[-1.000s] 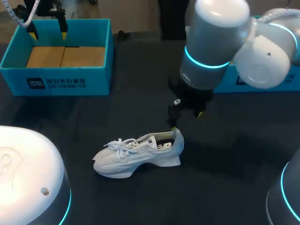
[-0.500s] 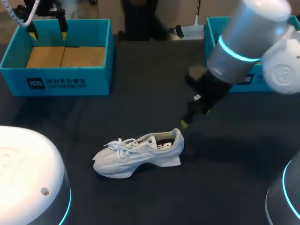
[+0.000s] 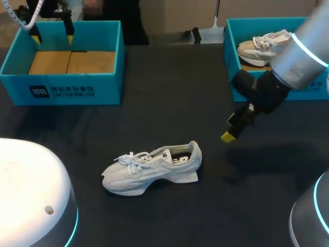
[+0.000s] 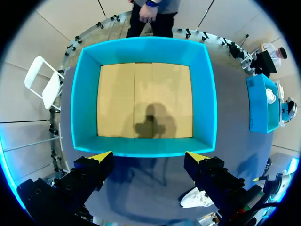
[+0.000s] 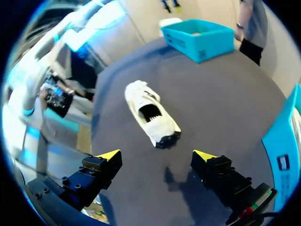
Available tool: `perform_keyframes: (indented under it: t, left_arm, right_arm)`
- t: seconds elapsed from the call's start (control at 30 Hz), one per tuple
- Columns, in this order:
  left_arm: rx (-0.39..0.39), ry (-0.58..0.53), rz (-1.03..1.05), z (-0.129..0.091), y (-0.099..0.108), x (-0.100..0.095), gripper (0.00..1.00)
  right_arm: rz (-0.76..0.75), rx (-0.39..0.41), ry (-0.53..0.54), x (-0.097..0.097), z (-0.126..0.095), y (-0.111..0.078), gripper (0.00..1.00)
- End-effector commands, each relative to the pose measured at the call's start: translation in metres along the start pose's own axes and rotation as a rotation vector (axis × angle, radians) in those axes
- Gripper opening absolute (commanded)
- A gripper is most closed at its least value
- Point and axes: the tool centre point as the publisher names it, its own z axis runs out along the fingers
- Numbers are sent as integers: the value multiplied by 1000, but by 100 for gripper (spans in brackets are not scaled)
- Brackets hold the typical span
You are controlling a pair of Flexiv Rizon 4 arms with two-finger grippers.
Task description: Take the shoe out of the shoebox, open the shoe tongue, remove and reinsert the insole, then place the shoe into the shoebox
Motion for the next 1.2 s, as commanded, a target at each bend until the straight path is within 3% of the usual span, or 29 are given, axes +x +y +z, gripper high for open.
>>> perform_keyframes:
  t: [0.03,0.13,0.23,0.63,1.07,1.2]
  left_arm:
    - [1,2,0,1,0,0,100]
    - [1,2,0,1,0,0,100]
    - [1,2,0,1,0,0,100]
    - [1,2,0,1,0,0,100]
    - [1,2,0,1,0,0,100]
    - [1,2,0,1,0,0,100]
  right_arm:
    - [-53,-236,52,-1,0,-11,100]
    - [-65,-251,6,-2,-3,-11,100]
    - [-138,-369,6,-9,-5,-21,100]
    - [-277,-550,17,-24,29,-38,100]
    - [-270,-552,33,-27,33,-40,100]
    - [-312,-528,3,-39,44,-41,100]
